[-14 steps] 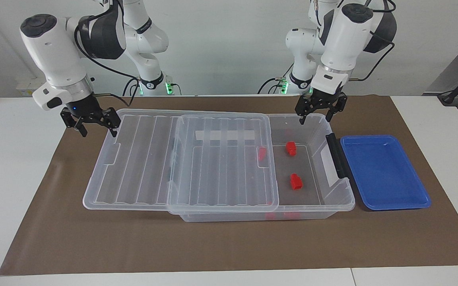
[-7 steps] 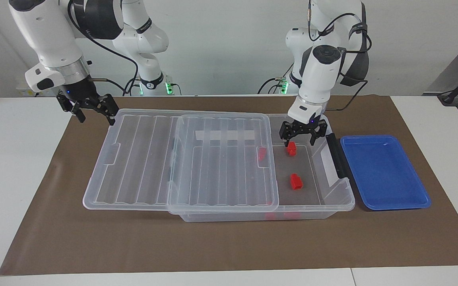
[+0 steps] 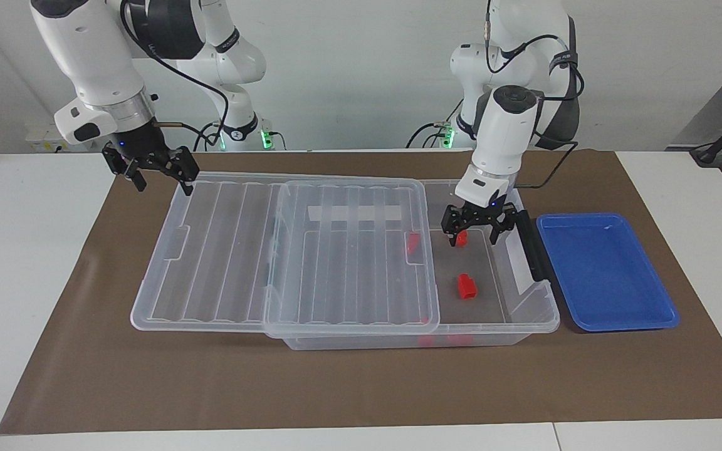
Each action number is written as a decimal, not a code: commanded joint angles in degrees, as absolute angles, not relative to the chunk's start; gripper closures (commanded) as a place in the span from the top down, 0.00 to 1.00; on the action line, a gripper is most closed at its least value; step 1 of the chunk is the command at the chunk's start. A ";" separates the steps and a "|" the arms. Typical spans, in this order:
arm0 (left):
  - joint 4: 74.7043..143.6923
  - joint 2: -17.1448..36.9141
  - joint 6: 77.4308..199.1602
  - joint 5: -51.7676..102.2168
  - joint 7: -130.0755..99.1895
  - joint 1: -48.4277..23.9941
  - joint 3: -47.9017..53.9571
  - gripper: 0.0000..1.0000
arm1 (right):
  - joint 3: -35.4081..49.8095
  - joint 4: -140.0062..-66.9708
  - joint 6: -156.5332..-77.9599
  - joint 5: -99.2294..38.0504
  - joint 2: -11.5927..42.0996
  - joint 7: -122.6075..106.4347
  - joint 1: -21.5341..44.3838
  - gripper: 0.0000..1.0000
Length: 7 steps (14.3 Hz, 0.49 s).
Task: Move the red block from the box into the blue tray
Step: 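Reach the left gripper into the opened box toward a red block, then lower the left gripper and grasp the red block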
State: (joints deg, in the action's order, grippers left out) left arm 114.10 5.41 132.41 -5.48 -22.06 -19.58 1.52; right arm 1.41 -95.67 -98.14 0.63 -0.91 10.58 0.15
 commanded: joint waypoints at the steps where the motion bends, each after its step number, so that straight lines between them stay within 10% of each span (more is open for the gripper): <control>1: 113.82 8.16 136.92 -6.77 -21.01 -18.46 1.49 1.00 | 1.85 -93.60 -96.24 0.79 0.00 11.69 -0.35 0.99; 7: 110.92 14.50 142.55 -7.03 -21.09 -18.19 1.14 1.00 | 1.76 -93.69 -95.89 1.05 -0.09 11.69 -0.53 1.00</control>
